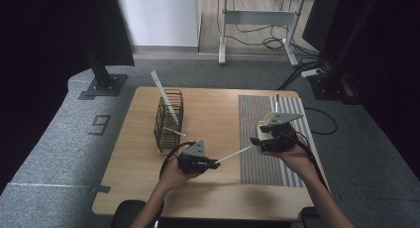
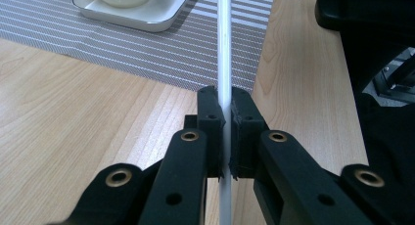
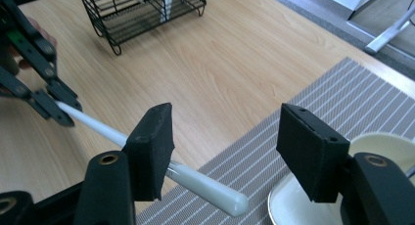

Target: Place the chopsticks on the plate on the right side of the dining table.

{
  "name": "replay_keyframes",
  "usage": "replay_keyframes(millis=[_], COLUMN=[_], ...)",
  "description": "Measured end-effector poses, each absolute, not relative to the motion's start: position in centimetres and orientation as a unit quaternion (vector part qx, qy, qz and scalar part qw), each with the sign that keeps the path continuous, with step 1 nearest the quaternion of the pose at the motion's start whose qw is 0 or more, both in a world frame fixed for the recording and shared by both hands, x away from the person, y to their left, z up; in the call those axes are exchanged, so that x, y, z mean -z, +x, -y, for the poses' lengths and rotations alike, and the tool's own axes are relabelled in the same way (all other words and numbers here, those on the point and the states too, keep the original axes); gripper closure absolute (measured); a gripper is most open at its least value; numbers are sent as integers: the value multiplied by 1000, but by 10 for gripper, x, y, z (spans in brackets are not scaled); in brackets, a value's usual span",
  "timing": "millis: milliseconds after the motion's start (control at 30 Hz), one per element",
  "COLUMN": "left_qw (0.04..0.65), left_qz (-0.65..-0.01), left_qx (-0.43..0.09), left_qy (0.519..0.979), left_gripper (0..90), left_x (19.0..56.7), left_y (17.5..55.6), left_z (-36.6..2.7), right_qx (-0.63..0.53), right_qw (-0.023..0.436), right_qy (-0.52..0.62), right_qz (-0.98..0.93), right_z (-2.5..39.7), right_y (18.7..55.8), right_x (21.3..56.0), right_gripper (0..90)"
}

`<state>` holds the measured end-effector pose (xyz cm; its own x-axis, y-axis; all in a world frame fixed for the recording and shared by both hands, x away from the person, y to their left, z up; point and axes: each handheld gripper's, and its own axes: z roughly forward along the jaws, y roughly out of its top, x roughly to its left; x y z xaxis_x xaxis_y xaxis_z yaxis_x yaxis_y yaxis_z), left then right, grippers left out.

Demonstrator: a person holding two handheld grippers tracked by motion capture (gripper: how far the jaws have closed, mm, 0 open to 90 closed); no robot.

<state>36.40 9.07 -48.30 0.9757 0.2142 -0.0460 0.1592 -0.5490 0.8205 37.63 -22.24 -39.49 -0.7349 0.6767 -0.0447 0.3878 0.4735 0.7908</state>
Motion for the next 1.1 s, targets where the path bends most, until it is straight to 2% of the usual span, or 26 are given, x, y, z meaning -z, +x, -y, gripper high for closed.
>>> replay_keyframes(millis=[633, 1100], left_qw=[470, 483], left_qz=[-91, -99], left_qx=[-21, 5], left_qy=[878, 870], left_gripper=[856, 859], left_x=[482, 482], left_y=[362, 366], left_z=[-95, -100], right_qx=[-409, -402], right_qw=[152, 152], right_qy=[346, 349], right_qz=[-831, -833], right_z=[241, 247], right_y=[373, 370], right_x=[435, 451], right_gripper=[379, 379])
